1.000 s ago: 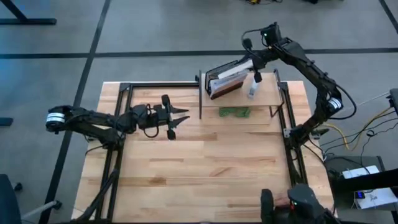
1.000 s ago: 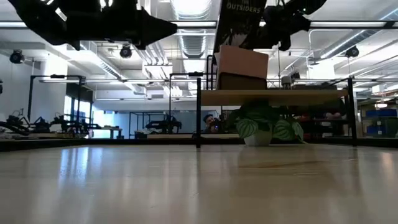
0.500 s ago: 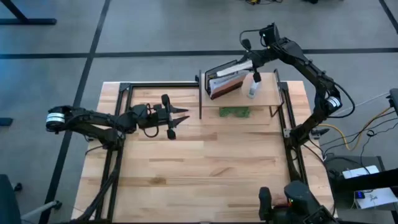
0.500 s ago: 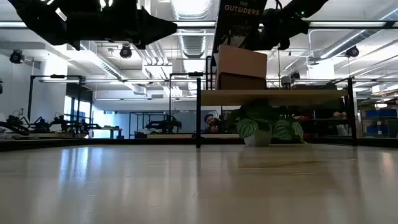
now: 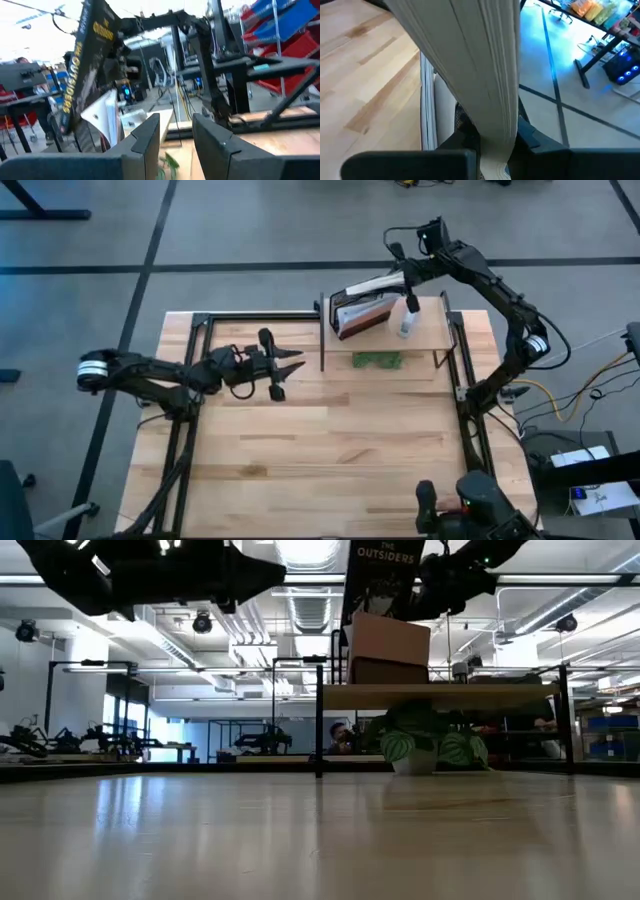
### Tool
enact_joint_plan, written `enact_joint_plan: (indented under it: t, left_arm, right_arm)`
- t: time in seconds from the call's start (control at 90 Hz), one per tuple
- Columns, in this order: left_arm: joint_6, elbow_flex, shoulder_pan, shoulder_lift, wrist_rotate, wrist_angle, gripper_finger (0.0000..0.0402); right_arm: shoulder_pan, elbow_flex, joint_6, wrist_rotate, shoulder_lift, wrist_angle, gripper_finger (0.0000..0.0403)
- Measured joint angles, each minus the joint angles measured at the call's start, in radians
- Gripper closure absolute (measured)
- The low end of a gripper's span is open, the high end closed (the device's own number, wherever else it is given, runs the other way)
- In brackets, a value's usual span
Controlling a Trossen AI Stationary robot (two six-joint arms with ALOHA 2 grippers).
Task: Stock shelves
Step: Put the black book into the black desk organizer on the shelf
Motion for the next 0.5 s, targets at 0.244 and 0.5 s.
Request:
enact_joint_plan:
  t: [0.244,0.5]
  left_arm:
    - [-0.062,0.211,0.134,0.161,0.015,-0.142,0.0296]
    - [0.088,0.453,0.182,0.235,0.016,-0.298,0.0227]
  right_arm:
    - [0.001,0.000,0.008,0.001,0.000,-0.001,0.0373]
    - [0.001,0.000,0.018,0.003,0.000,-0.001,0.0373]
